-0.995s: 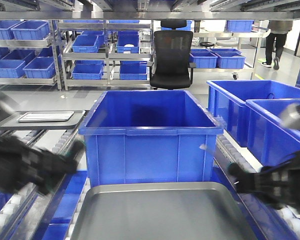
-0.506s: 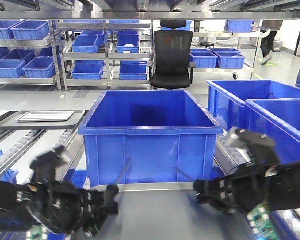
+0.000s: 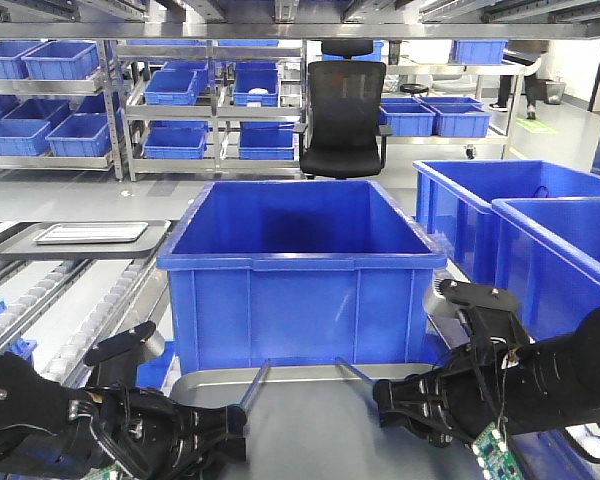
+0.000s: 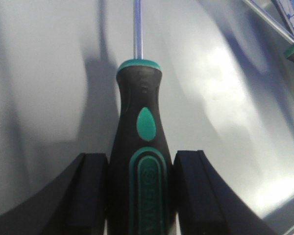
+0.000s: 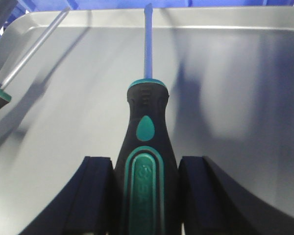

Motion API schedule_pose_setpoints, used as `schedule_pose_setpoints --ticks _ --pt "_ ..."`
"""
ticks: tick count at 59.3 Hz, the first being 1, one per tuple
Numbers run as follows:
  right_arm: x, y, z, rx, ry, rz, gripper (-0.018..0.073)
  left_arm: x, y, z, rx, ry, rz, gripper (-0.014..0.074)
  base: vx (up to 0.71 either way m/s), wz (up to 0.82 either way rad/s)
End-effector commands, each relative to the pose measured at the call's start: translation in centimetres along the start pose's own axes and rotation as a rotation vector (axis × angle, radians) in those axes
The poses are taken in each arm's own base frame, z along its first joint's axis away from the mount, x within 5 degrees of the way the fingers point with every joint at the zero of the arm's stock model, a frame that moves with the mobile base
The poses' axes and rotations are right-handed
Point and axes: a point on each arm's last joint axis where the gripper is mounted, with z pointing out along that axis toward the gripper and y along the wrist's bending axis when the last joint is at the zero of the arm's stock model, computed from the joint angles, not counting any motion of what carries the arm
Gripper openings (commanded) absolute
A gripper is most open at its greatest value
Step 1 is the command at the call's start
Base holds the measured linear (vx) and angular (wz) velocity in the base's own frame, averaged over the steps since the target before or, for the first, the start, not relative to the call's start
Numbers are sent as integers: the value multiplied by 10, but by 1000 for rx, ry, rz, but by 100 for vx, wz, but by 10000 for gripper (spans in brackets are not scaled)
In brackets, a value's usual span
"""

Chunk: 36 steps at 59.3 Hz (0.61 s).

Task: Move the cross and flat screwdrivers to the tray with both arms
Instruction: 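Lower both held screwdrivers onto the grey metal tray, then open both grippers to release the screwdrivers on the tray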

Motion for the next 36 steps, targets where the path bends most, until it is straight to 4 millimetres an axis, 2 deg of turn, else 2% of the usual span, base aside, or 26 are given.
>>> schedule_pose_setpoints --ticks 1,12,25,30,36 --pt "-15 5 -17 -11 -120 -12 39 -11 -13 -15 48 -90 -6 76 0 0" --pt "-14 6 -16 -14 -100 -14 188 -11 -14 -16 50 -92 -6 221 0 0" --pt "-12 6 -16 -16 -83 -14 463 -10 -14 -15 51 -81 -5 409 0 0" --pt "-11 6 -16 -17 -76 -14 536 -10 -14 -15 51 -80 -5 452 0 0" --pt "-11 6 -16 -18 -68 -14 578 -10 -14 -15 51 -80 -5 478 0 0"
